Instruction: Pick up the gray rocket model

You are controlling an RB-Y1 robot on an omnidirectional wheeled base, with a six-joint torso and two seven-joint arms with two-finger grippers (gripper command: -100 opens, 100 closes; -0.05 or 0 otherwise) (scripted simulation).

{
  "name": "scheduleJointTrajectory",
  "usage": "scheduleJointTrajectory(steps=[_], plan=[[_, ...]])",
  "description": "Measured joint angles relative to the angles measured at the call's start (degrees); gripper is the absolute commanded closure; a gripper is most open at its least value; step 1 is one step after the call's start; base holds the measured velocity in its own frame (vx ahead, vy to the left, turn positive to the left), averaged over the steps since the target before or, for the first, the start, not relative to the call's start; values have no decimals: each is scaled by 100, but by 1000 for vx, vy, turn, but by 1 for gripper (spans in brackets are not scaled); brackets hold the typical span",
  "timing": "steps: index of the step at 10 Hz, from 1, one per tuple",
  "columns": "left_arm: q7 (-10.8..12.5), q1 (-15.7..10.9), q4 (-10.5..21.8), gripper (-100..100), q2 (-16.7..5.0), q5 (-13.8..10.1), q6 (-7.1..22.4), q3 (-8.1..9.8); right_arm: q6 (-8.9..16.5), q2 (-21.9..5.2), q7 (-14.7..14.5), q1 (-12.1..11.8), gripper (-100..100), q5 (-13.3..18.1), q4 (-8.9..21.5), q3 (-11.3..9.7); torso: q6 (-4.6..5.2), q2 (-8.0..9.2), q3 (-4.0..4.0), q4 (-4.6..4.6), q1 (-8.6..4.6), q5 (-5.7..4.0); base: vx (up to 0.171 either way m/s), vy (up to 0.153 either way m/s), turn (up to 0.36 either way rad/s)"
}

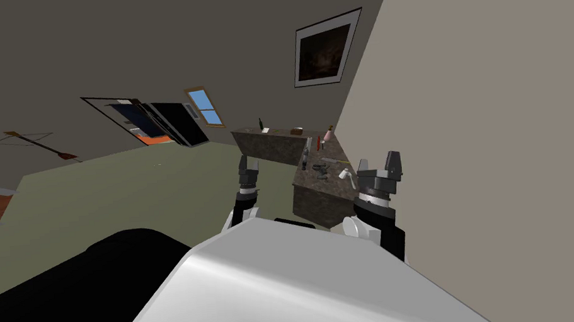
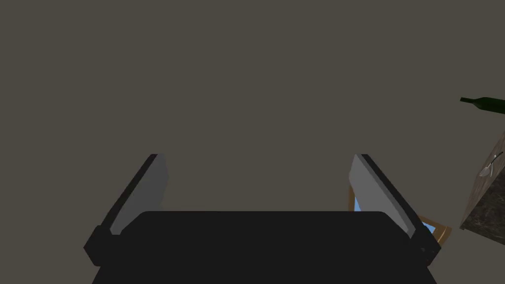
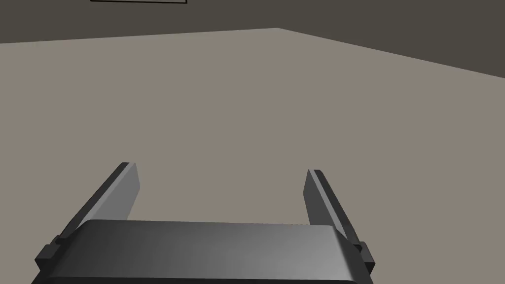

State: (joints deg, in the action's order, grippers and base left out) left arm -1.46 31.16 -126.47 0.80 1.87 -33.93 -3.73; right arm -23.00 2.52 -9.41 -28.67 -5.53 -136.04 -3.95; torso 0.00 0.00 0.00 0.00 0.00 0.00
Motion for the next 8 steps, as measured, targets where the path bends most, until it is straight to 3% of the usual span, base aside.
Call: scheduleJointTrajectory(steps=[5,8], plan=[[0,0,0,0,0,0,0,0,200,-749,-25,150,-100,417,214,25,0,-2,-1,-1,11,2,5,29,-27],[0,0,0,0,1,0,0,0,477,-1017,-86,362,-100,899,454,-9,0,0,0,0,21,4,-7,58,-47]])
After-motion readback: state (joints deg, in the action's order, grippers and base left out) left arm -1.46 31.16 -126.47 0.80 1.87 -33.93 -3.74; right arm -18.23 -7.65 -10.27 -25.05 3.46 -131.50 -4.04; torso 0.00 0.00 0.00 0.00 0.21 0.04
